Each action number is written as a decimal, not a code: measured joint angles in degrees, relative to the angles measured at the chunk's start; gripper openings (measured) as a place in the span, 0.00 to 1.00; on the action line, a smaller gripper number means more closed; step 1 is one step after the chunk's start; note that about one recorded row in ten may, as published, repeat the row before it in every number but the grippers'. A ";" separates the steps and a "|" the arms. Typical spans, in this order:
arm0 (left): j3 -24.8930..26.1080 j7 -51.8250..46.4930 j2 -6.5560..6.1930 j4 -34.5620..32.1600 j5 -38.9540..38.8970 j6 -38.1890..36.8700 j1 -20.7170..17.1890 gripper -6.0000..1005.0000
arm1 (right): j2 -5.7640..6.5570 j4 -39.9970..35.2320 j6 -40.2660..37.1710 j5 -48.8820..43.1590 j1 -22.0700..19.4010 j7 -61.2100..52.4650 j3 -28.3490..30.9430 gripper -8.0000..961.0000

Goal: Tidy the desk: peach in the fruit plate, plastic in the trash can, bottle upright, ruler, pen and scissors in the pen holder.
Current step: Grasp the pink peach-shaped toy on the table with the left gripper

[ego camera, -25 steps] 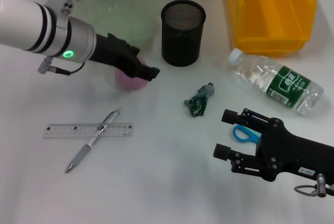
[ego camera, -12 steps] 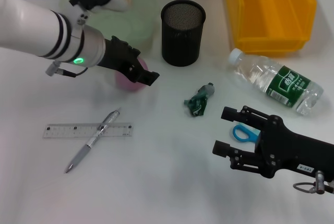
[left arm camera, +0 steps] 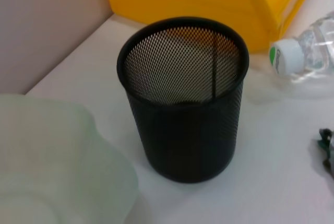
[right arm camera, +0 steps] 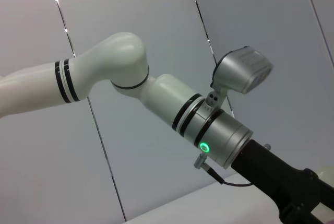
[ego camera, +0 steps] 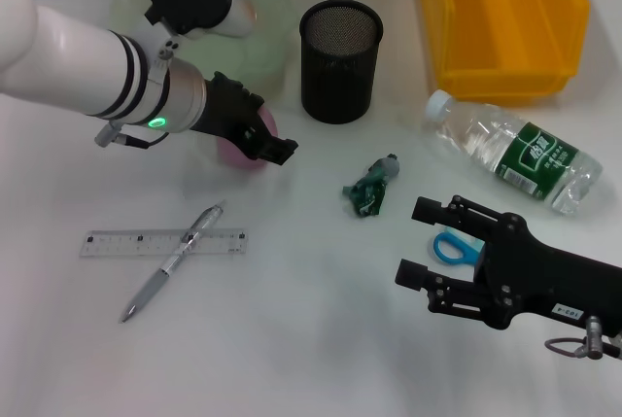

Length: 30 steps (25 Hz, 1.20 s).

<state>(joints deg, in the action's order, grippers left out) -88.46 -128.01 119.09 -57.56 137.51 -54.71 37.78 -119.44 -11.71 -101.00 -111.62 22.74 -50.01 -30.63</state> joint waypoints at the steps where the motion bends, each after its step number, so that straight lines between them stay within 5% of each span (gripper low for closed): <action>1: -0.04 0.00 0.00 0.05 0.28 0.02 0.00 0.77 | 0.00 0.01 0.01 0.00 0.02 0.00 0.03 0.86; 19: -5.53 -9.56 0.05 -3.86 10.37 2.70 -1.34 0.77 | 0.00 0.13 0.47 0.00 0.65 -0.01 0.80 0.86; 22: -5.01 -9.76 -0.04 -4.24 10.34 2.81 -1.57 0.55 | 0.00 0.12 0.53 0.00 0.69 -0.01 0.87 0.86; 30: -5.23 -9.88 -0.11 -4.03 10.43 2.51 -1.40 0.22 | 0.00 0.11 0.91 0.00 0.96 -0.01 1.59 0.86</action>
<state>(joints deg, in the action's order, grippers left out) -93.69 -137.88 118.99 -61.59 147.93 -52.20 36.37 -119.44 -11.60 -100.09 -111.62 23.70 -50.01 -29.04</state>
